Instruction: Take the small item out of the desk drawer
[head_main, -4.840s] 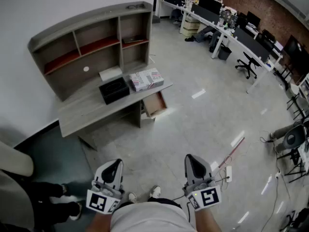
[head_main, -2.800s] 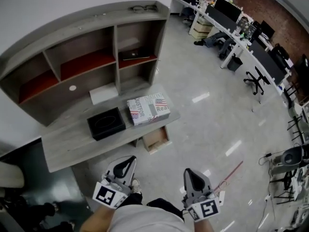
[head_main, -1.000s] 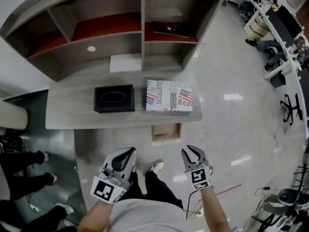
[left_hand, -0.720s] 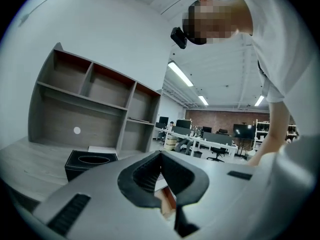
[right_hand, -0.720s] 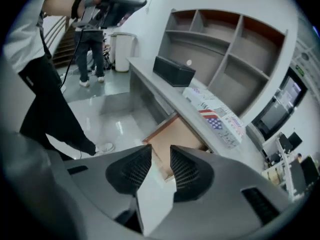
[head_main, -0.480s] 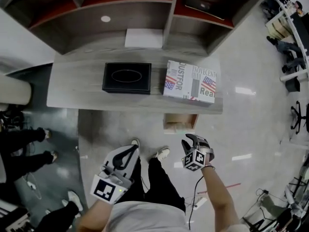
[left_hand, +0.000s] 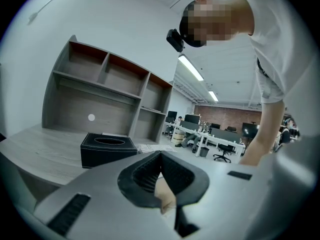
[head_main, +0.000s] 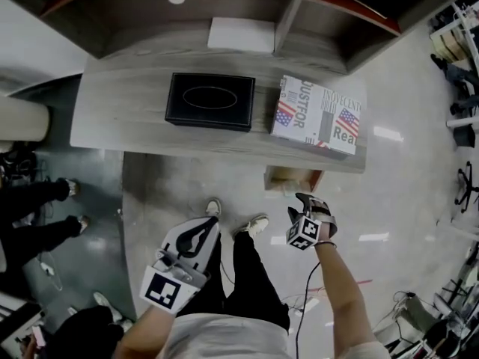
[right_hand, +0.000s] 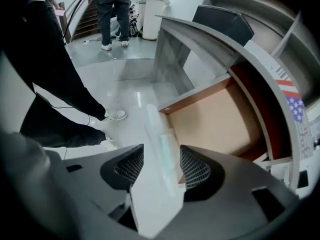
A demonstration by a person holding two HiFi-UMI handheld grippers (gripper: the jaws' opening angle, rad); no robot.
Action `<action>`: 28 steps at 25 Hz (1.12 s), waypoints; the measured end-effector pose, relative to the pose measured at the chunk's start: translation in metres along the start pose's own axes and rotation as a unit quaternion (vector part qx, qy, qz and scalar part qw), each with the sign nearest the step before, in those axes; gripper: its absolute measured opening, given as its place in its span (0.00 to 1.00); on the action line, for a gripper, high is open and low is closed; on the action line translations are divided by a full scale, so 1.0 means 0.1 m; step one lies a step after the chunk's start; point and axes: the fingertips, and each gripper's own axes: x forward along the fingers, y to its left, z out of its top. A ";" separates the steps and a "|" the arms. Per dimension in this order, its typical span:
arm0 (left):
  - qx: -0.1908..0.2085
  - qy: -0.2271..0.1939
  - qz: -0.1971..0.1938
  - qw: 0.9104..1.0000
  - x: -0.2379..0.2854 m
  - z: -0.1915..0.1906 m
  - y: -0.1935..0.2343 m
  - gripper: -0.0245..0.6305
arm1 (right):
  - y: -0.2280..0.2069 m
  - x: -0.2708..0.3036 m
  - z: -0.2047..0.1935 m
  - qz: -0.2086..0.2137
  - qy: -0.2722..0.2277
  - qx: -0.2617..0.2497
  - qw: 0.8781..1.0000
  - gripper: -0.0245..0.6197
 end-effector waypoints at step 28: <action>-0.011 0.005 0.002 1.000 -0.06 -0.07 0.01 0.06 | -0.14 0.14 -0.08 -0.015 0.017 0.094 0.995 0.08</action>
